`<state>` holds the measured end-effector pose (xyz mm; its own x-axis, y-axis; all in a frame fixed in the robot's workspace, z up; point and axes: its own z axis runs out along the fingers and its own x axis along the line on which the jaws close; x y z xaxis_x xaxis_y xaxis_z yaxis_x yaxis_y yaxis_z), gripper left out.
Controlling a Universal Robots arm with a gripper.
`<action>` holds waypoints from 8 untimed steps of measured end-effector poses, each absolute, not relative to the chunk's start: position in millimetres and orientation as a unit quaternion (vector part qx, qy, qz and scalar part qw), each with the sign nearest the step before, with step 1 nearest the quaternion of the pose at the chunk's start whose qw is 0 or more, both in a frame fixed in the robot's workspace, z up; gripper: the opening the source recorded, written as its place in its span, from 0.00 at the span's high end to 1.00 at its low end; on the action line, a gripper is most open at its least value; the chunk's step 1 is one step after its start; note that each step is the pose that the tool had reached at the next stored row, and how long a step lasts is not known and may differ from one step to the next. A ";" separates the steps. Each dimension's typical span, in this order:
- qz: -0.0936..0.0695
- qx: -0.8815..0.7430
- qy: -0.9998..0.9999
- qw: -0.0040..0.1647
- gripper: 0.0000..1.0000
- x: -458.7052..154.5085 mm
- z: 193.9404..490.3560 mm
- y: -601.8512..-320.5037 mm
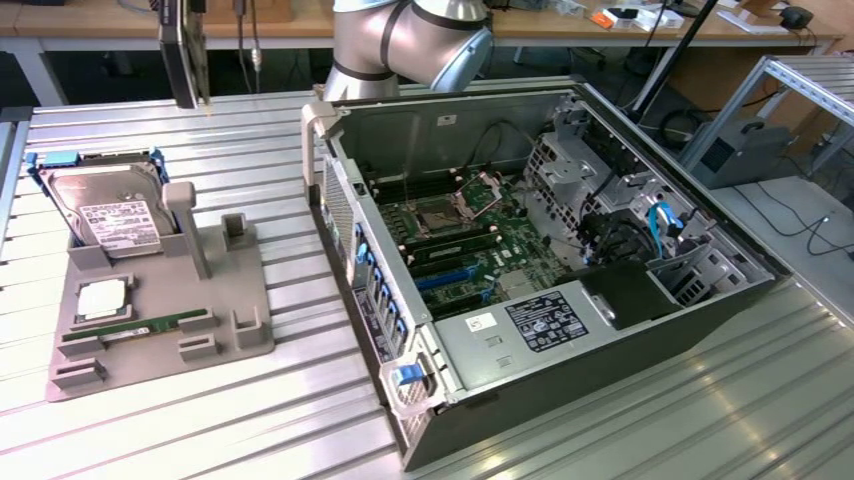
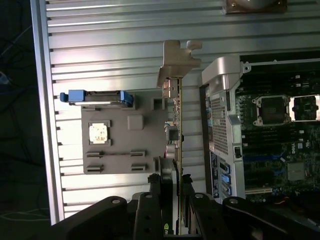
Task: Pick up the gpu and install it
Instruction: 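Pick up the gpu and move the gpu toward the slot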
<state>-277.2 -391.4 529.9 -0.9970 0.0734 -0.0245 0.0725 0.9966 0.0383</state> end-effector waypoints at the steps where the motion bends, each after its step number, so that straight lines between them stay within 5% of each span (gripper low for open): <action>1: 0.019 0.037 0.999 0.013 0.73 -277.2 531.8 -391.4; 8: 0.019 0.036 0.999 0.013 0.73 -277.2 544.7 -391.4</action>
